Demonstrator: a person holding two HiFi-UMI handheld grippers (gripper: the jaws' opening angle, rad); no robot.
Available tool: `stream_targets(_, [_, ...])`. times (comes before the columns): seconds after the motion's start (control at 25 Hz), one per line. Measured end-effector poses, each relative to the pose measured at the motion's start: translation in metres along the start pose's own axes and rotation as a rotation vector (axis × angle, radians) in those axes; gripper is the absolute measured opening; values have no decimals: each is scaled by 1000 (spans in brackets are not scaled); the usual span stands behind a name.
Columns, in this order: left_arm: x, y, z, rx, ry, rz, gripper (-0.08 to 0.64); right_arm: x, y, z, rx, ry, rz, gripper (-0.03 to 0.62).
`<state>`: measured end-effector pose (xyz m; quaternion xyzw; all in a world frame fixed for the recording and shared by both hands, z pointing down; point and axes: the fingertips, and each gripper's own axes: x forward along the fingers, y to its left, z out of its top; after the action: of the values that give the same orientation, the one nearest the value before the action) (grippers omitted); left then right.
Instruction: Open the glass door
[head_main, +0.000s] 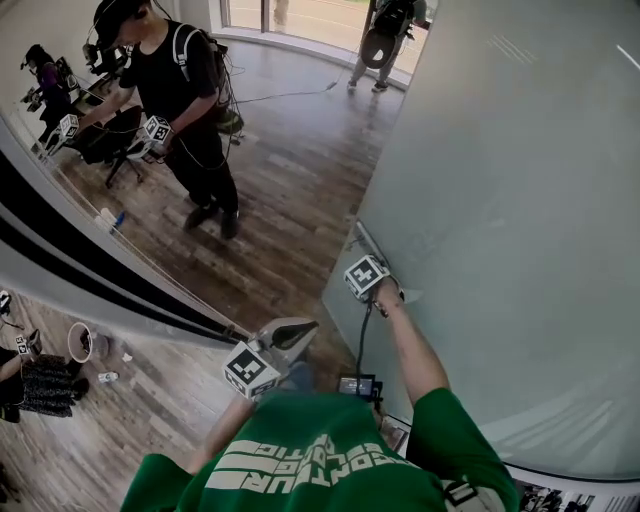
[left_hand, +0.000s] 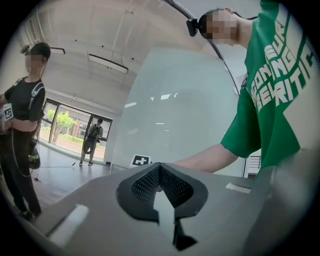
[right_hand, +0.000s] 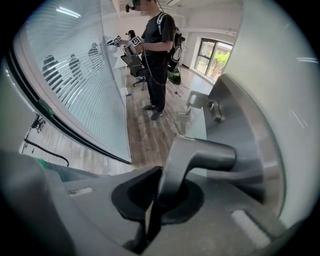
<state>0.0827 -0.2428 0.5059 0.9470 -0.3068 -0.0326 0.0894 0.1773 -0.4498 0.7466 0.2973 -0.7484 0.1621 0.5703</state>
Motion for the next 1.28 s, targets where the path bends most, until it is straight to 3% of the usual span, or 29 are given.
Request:
stream_targets(0.2, [15,9,10,-8,1,-25,14,-8,-31,-10,31,44,-55,-7])
stream_targets(0.44, [39,22,13,-5,3,-73,14,0,-63,-14,25,40,-35,-8])
stream_targets(0.72, [62,37,14,-4,2,-102,14,-3,-101,-43,128,93,-65,-8])
stream_targets(1.28, [99,57,28,-22,9,-152,14,-19,-179,-68,217,109,-126,-8])
